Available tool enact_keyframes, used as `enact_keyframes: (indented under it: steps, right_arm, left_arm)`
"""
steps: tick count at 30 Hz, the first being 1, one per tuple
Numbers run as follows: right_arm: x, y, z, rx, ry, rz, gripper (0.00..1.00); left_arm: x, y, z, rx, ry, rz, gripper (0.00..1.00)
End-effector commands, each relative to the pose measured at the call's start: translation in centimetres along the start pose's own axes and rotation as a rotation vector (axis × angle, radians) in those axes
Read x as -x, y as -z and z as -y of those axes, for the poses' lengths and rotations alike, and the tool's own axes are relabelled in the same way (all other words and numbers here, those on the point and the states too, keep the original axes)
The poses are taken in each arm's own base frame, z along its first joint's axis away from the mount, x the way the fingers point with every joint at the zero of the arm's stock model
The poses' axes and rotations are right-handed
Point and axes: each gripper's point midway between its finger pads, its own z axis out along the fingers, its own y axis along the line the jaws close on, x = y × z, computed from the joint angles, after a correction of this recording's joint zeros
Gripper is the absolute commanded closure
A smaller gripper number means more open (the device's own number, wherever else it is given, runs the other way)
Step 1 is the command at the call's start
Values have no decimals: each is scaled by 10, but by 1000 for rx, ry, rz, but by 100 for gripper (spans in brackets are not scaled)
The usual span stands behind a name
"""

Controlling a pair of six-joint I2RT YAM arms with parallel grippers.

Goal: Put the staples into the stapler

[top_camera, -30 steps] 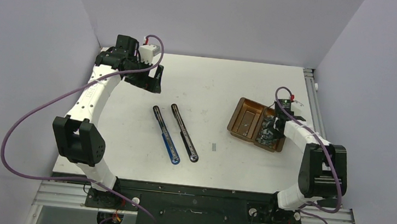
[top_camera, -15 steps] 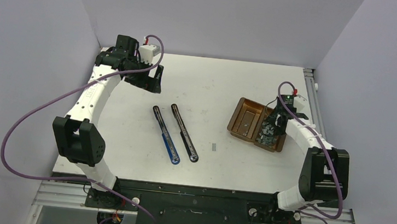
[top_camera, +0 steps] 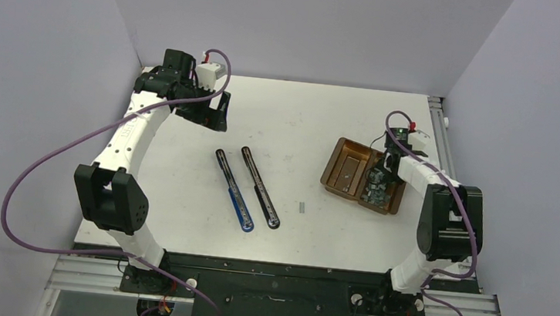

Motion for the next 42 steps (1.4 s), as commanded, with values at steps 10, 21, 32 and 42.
enact_keyframes:
  steps: [10, 21, 32, 42]
  right_arm:
    - [-2, -15, 0, -35, 10, 11, 57]
    - [-7, -13, -2, 2, -20, -7, 80]
    - [-14, -12, 7, -31, -16, -33, 79]
    - [-18, -6, 6, -13, -21, -48, 79]
  left_arm:
    - [11, 9, -5, 7, -6, 41, 4]
    - [14, 12, -3, 1, -3, 51, 4]
    - [13, 13, -3, 3, -3, 50, 4]
    - [13, 13, -4, 7, -9, 53, 4]
